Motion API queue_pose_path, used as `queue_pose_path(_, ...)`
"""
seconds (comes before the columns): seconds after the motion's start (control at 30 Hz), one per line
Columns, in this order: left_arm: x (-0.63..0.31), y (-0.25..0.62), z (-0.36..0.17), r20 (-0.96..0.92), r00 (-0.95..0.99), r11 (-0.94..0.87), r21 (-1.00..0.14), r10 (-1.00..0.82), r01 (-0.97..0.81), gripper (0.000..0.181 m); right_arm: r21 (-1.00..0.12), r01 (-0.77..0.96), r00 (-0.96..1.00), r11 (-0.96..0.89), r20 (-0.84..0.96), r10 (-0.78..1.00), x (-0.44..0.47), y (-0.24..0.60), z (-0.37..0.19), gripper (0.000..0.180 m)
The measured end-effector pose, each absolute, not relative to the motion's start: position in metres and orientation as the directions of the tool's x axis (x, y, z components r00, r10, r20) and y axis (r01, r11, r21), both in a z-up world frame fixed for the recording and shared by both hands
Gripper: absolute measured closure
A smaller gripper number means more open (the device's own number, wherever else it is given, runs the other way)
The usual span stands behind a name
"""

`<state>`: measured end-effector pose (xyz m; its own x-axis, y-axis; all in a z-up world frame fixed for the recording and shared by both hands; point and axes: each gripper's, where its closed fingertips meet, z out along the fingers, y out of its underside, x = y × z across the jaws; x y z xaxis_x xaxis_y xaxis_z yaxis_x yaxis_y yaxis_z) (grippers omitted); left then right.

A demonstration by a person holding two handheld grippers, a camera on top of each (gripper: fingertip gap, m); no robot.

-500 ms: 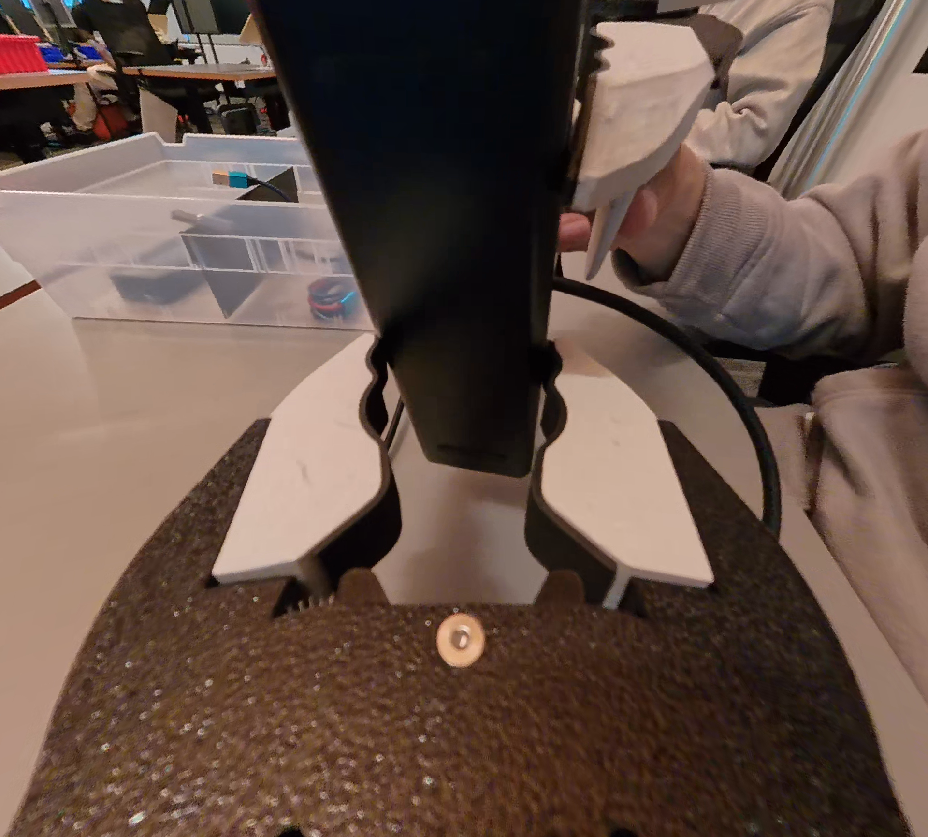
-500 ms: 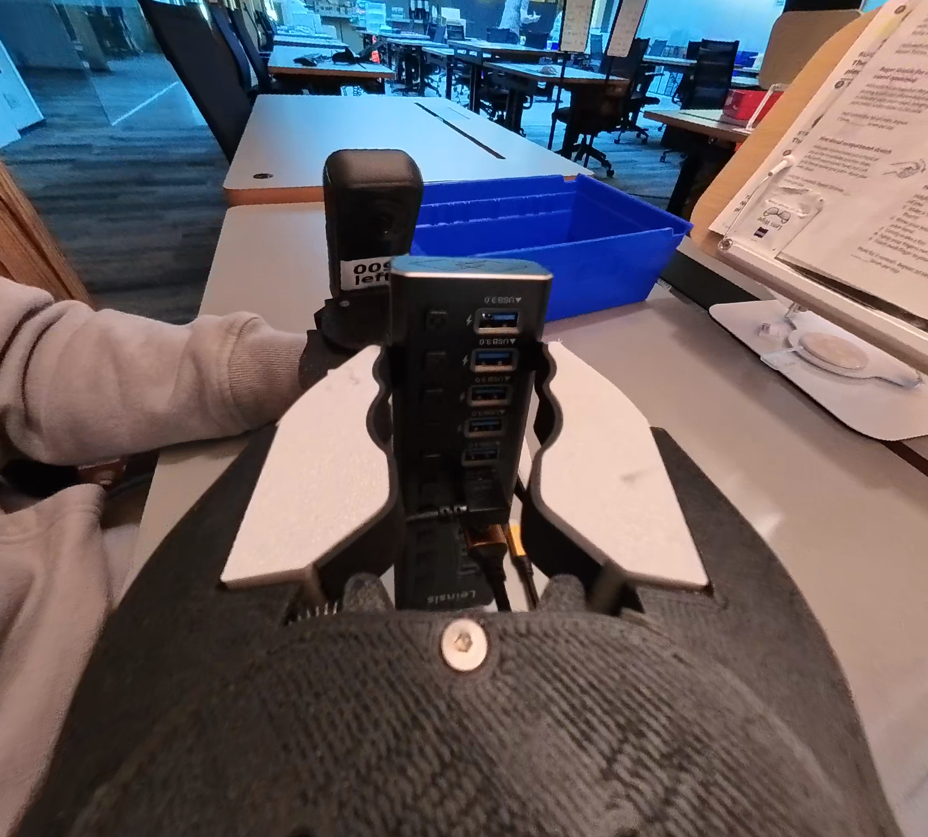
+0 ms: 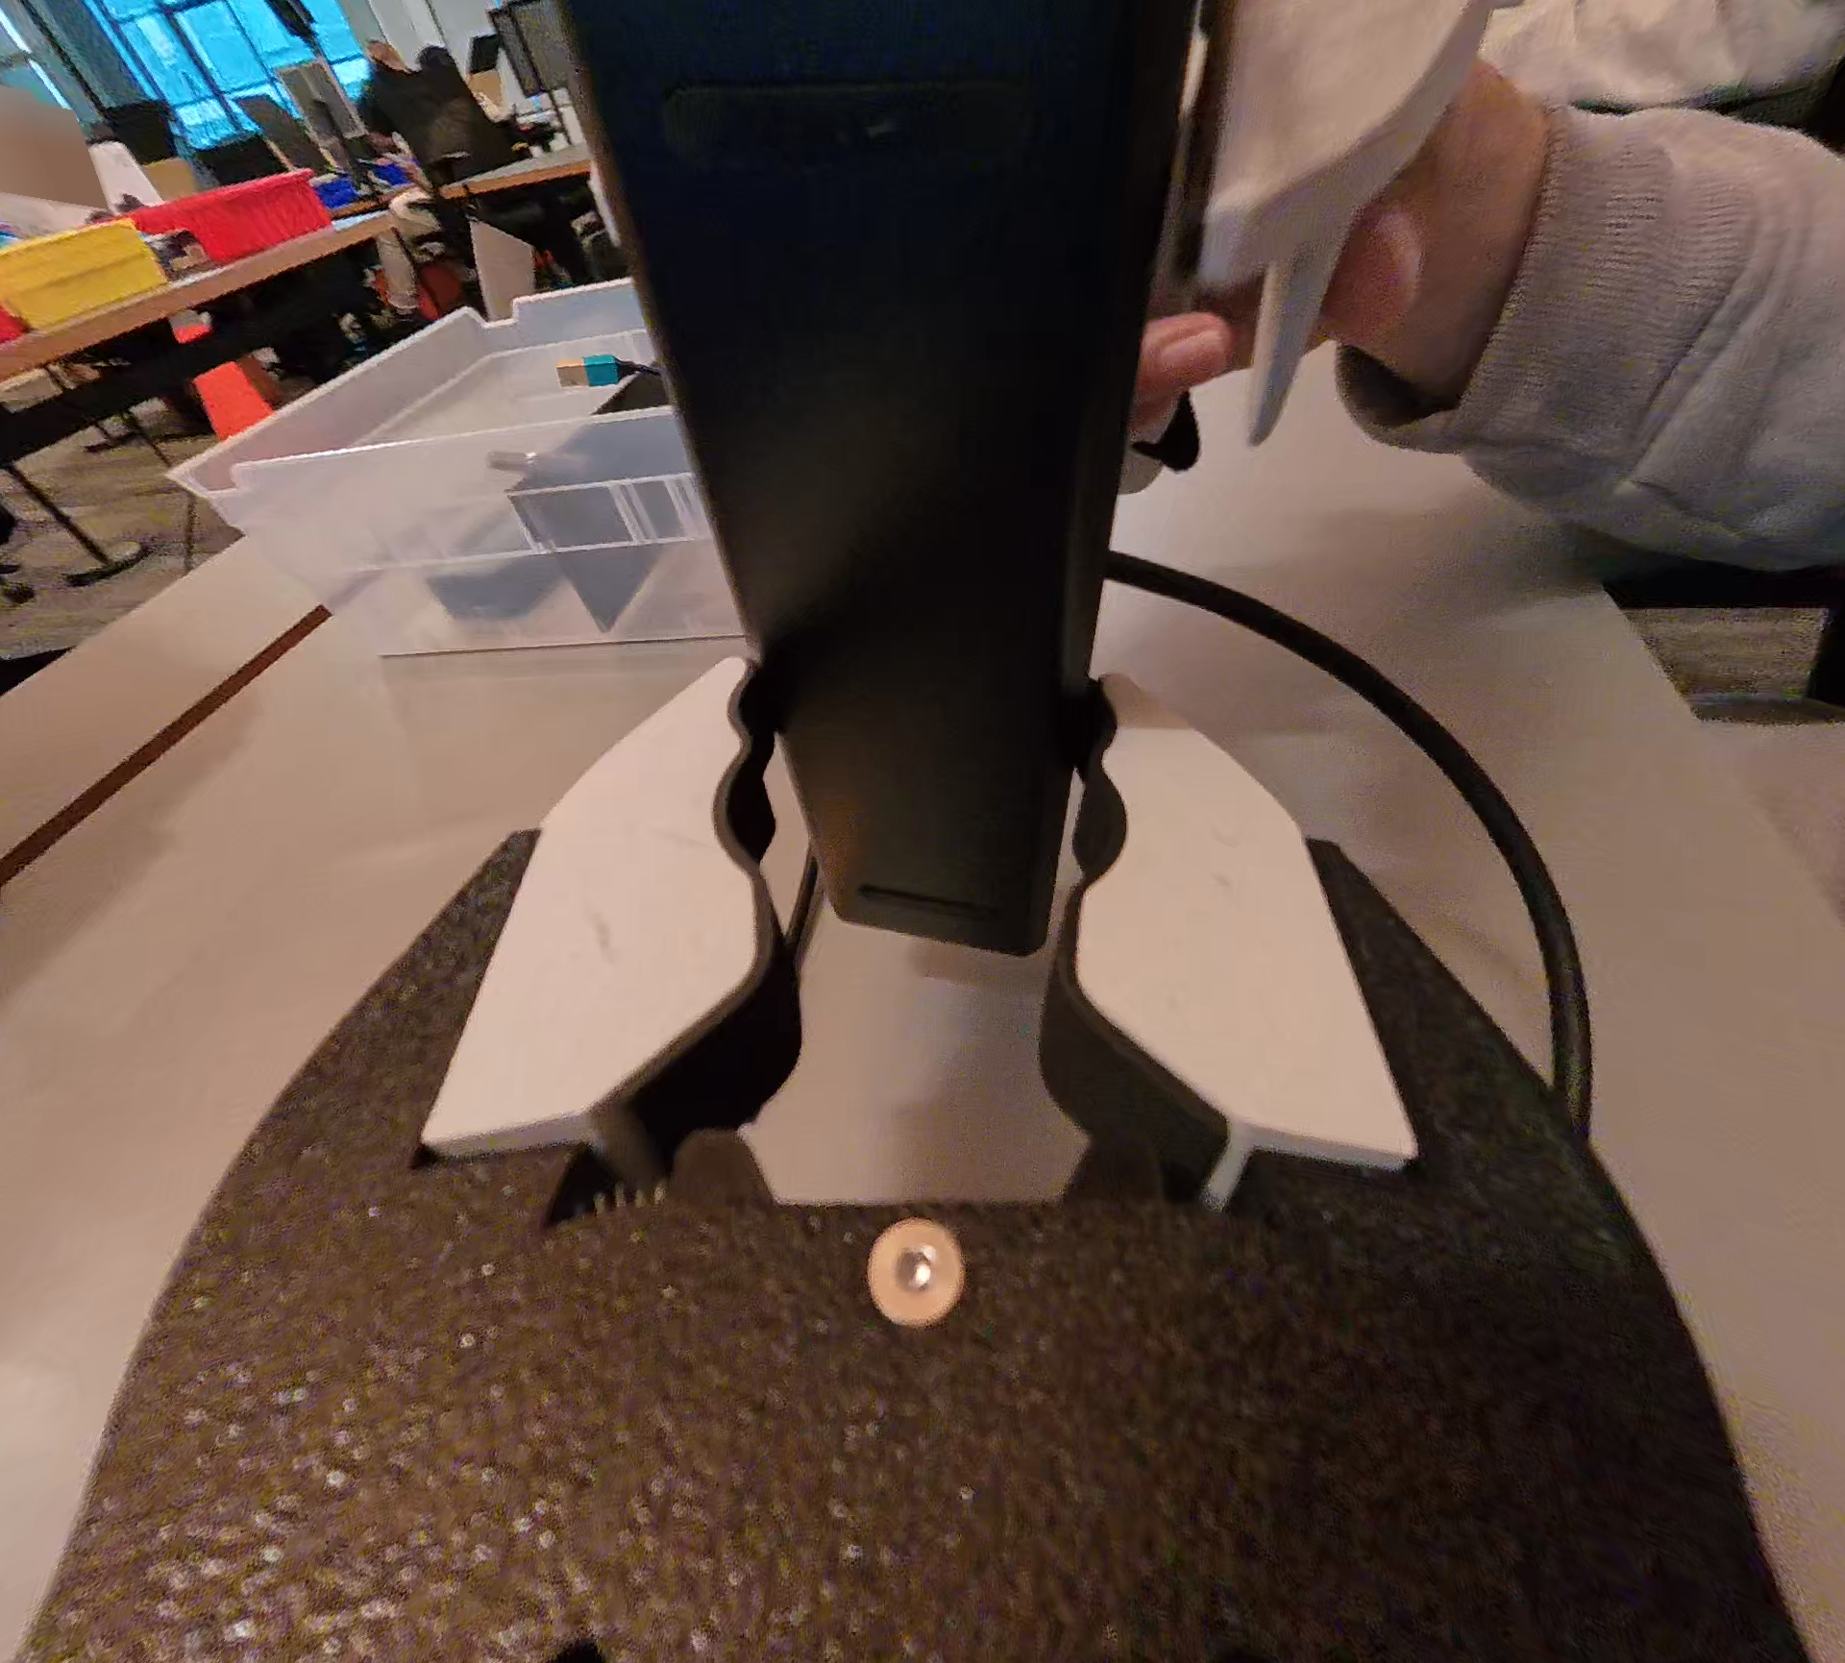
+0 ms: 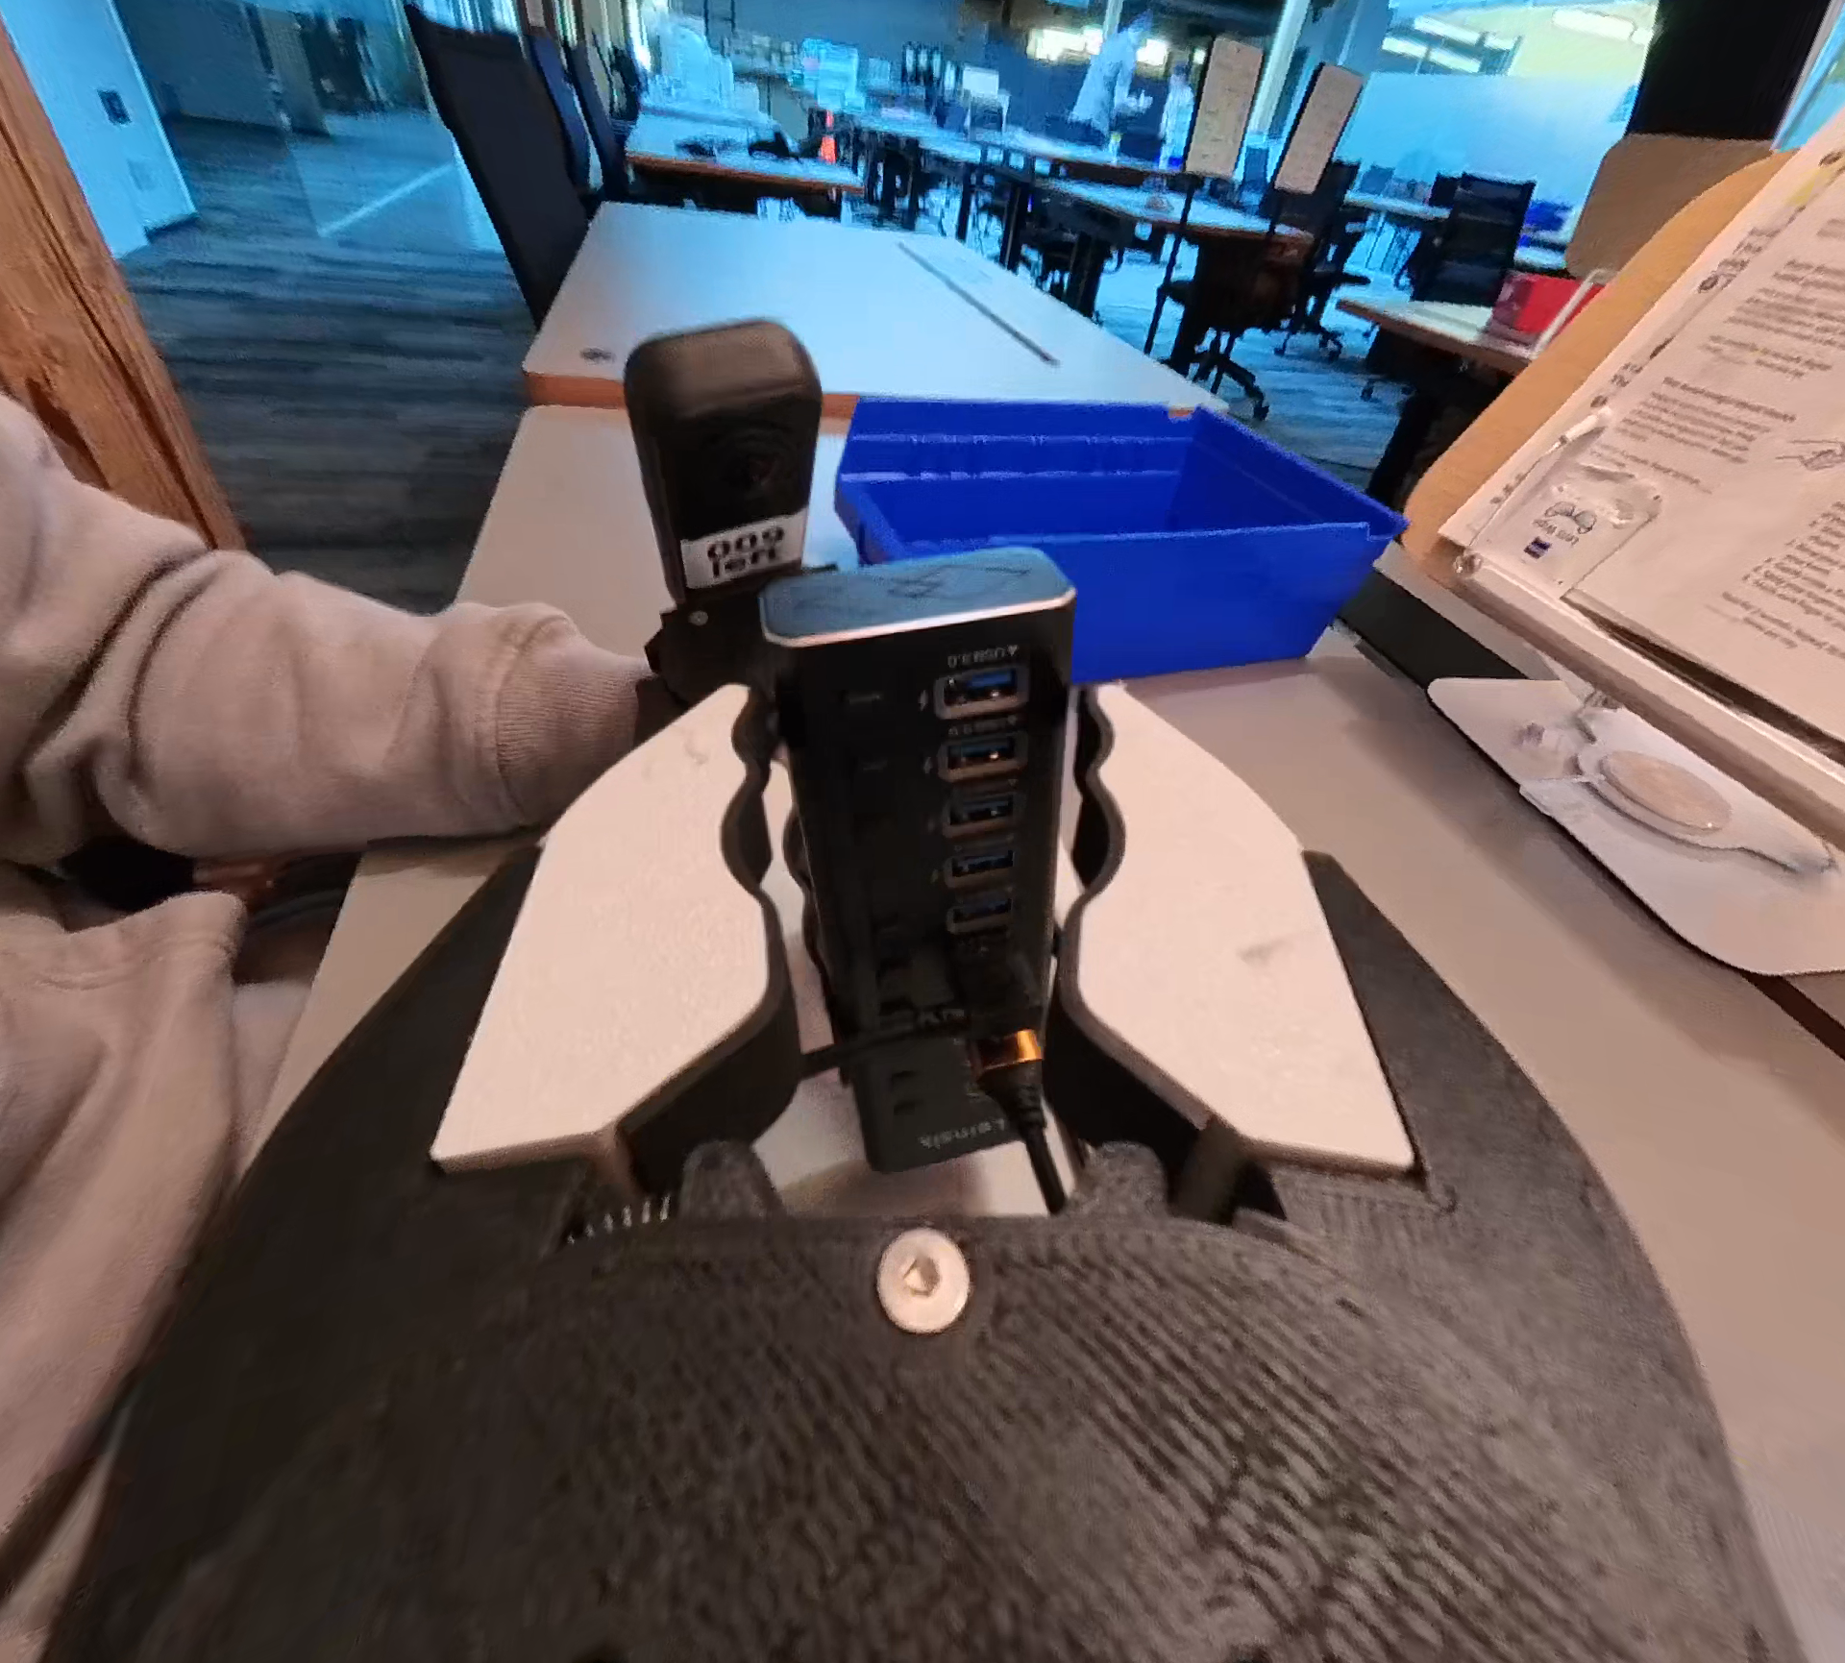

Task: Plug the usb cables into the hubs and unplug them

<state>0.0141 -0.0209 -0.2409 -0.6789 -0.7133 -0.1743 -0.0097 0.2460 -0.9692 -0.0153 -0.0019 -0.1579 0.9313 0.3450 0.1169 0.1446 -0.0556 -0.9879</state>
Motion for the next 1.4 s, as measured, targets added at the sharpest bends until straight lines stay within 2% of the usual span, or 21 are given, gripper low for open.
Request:
queue_pose_path(0.03, 0.015, -0.020, -0.240, -0.182, -0.664, 0.246, -0.969, -0.725, -0.004, 0.121, -0.992, 0.121, 0.934, -0.034, 0.103, 0.343, -0.015, -0.004, -0.152, 0.119)
queue_pose_path(0.1, 0.017, -0.016, -0.238, -0.205, -0.644, 0.262, -0.965, -0.737, 0.007, 0.121, -0.996, 0.083, 0.944, -0.029, 0.069, 0.322, -0.011, -0.007, -0.145, 0.116)
queue_pose_path(0.2, 0.025, -0.001, -0.237, -0.287, -0.544, 0.336, -0.942, -0.788, 0.010, 0.121, -0.996, 0.042, 0.984, -0.084, 0.026, 0.175, 0.006, -0.007, -0.141, 0.102)
queue_pose_path(0.3, 0.034, 0.019, -0.231, -0.396, -0.391, 0.430, -0.903, -0.831, 0.000, 0.121, -0.991, 0.015, 0.996, -0.133, 0.003, 0.088, 0.006, -0.004, -0.146, 0.100)
queue_pose_path(0.43, 0.040, 0.048, -0.217, -0.605, -0.101, 0.611, -0.790, -0.790, -0.044, 0.121, -0.972, 0.102, 0.994, -0.213, 0.109, -0.019, 0.005, 0.009, -0.160, 0.096)
queue_pose_path(0.5, 0.038, 0.060, -0.207, -0.758, 0.049, 0.752, -0.652, -0.650, -0.095, 0.121, -0.984, 0.085, 0.995, -0.158, 0.091, -0.029, -0.001, 0.015, -0.155, 0.107)
queue_pose_path(0.6, 0.034, 0.061, -0.196, -0.866, 0.155, 0.859, -0.495, -0.476, -0.132, 0.121, -0.966, 0.174, 0.978, -0.190, 0.192, -0.078, 0.007, 0.019, -0.164, 0.143)
queue_pose_path(0.67, 0.032, 0.059, -0.190, -0.899, 0.188, 0.895, -0.422, -0.394, -0.141, 0.121, -0.962, 0.234, 0.967, -0.142, 0.245, -0.067, 0.007, 0.020, -0.159, 0.145)
queue_pose_path(0.83, 0.030, 0.059, -0.182, -0.890, 0.247, 0.903, -0.418, -0.383, -0.105, 0.121, -0.976, 0.199, 0.980, -0.083, 0.200, -0.005, 0.008, 0.019, -0.155, 0.148)
queue_pose_path(0.9, 0.031, 0.059, -0.182, -0.848, 0.242, 0.862, -0.501, -0.472, -0.074, 0.121, -0.963, 0.260, 0.965, -0.078, 0.261, -0.003, 0.009, 0.016, -0.150, 0.148)
queue_pose_path(1.0, 0.032, 0.064, -0.190, -0.648, 0.154, 0.654, -0.756, -0.746, -0.008, 0.111, -0.916, 0.395, 0.912, -0.076, 0.400, -0.086, 0.019, 0.003, -0.130, 0.148)
queue_pose_path(1.07, 0.029, 0.049, -0.197, -0.219, -0.070, 0.215, -0.975, -0.973, 0.048, 0.104, -0.879, 0.474, 0.868, -0.051, 0.476, -0.143, 0.021, -0.007, -0.115, 0.148)
queue_pose_path(1.1, 0.026, 0.038, -0.193, 0.106, -0.220, -0.118, -0.992, -0.970, 0.042, 0.101, -0.859, 0.510, 0.846, -0.037, 0.509, -0.156, 0.020, -0.011, -0.110, 0.148)
queue_pose_path(1.13, 0.022, 0.028, -0.184, 0.431, -0.379, -0.461, -0.887, -0.818, -0.014, 0.097, -0.833, 0.552, 0.820, -0.022, 0.548, -0.165, 0.016, -0.013, -0.107, 0.148)
queue_pose_path(1.17, 0.019, 0.025, -0.173, 0.664, -0.497, -0.716, -0.688, -0.559, -0.114, 0.091, -0.810, 0.586, 0.797, -0.008, 0.578, -0.172, 0.012, -0.014, -0.106, 0.148)
queue_pose_path(1.2, 0.017, 0.027, -0.165, 0.780, -0.560, -0.853, -0.469, -0.279, -0.228, 0.090, -0.794, 0.607, 0.783, 0.006, 0.597, -0.174, 0.006, -0.013, -0.105, 0.147)
queue_pose_path(1.23, 0.016, 0.031, -0.159, 0.807, -0.588, -0.901, -0.290, -0.050, -0.321, 0.090, -0.780, 0.626, 0.771, 0.021, 0.614, -0.170, -0.001, -0.012, -0.106, 0.148)
queue_pose_path(1.27, 0.014, 0.034, -0.156, 0.791, -0.605, -0.909, -0.183, 0.090, -0.374, 0.091, -0.761, 0.648, 0.755, 0.031, 0.636, -0.163, -0.008, -0.010, -0.109, 0.148)
queue_pose_path(1.3, 0.015, 0.033, -0.158, 0.786, -0.601, -0.907, -0.135, 0.147, -0.398, 0.094, -0.740, 0.672, 0.735, 0.030, 0.661, -0.149, -0.015, -0.007, -0.114, 0.148)
queue_pose_path(1.37, 0.014, 0.028, -0.160, 0.775, -0.611, -0.904, -0.135, 0.158, -0.406, 0.096, -0.705, 0.710, 0.697, 0.008, 0.700, -0.153, -0.022, -0.001, -0.122, 0.148)
queue_pose_path(1.4, 0.012, 0.032, -0.158, 0.761, -0.619, -0.911, -0.095, 0.194, -0.402, 0.106, -0.686, 0.728, 0.676, -0.005, 0.719, -0.161, -0.021, 0.001, -0.124, 0.148)
